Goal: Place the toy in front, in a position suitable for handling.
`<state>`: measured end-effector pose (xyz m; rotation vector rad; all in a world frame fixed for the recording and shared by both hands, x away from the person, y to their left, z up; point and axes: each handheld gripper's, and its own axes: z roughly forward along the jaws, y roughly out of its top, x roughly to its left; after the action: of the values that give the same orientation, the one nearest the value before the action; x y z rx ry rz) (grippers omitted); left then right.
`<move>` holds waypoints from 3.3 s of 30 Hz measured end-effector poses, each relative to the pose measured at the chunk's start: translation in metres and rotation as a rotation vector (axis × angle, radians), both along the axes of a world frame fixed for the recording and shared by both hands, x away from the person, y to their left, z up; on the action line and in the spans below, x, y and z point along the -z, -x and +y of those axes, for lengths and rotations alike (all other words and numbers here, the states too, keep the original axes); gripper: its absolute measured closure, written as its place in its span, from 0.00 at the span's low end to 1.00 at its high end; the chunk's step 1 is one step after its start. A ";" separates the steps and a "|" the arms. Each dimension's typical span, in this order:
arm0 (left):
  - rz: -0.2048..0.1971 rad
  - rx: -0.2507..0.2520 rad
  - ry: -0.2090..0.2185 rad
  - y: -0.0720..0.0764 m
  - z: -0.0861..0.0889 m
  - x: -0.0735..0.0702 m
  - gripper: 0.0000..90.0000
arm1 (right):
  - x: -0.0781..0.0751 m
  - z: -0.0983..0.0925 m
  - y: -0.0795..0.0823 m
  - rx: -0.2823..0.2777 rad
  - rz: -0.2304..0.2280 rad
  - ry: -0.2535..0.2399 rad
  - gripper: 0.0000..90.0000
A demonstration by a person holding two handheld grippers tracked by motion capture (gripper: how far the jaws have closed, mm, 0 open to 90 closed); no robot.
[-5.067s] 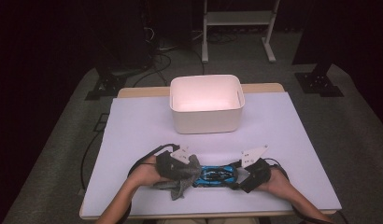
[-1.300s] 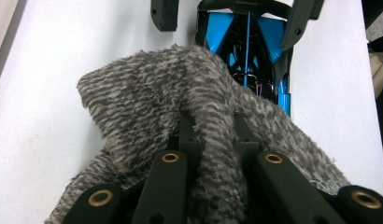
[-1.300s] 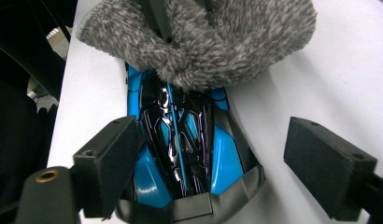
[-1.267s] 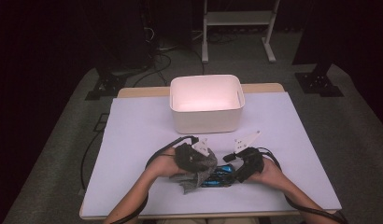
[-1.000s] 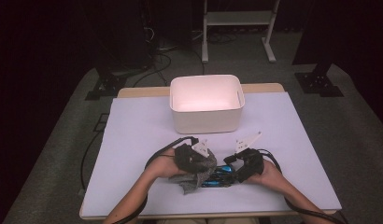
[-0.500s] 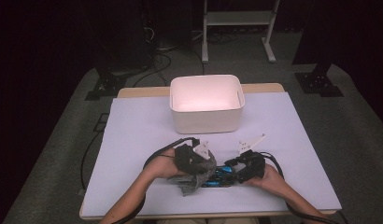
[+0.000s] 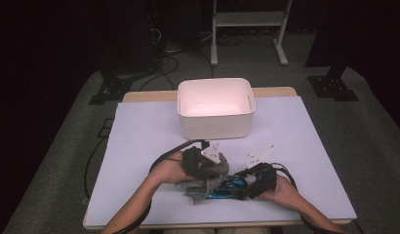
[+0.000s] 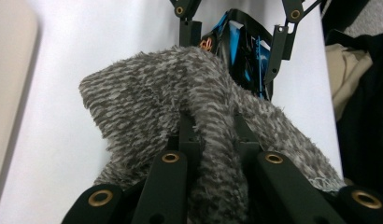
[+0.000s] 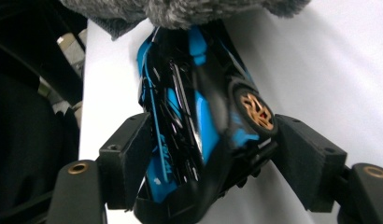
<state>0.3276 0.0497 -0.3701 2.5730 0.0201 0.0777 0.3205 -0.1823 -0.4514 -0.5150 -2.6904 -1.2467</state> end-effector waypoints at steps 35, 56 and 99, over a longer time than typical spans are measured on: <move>0.048 0.032 0.052 0.007 -0.004 -0.020 0.88 | -0.007 0.027 0.006 -0.202 -0.243 0.015 0.63; 0.071 0.069 -0.007 0.006 -0.041 -0.004 0.88 | -0.003 0.002 0.011 -0.117 -0.191 -0.050 0.61; 0.055 -0.019 0.087 0.004 0.042 0.000 0.88 | -0.006 0.006 0.011 -0.157 -0.218 -0.015 0.63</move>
<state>0.3232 0.0916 -0.3699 2.4879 0.0670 0.0134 0.3096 -0.1759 -0.4453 -0.1699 -2.8280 -1.3481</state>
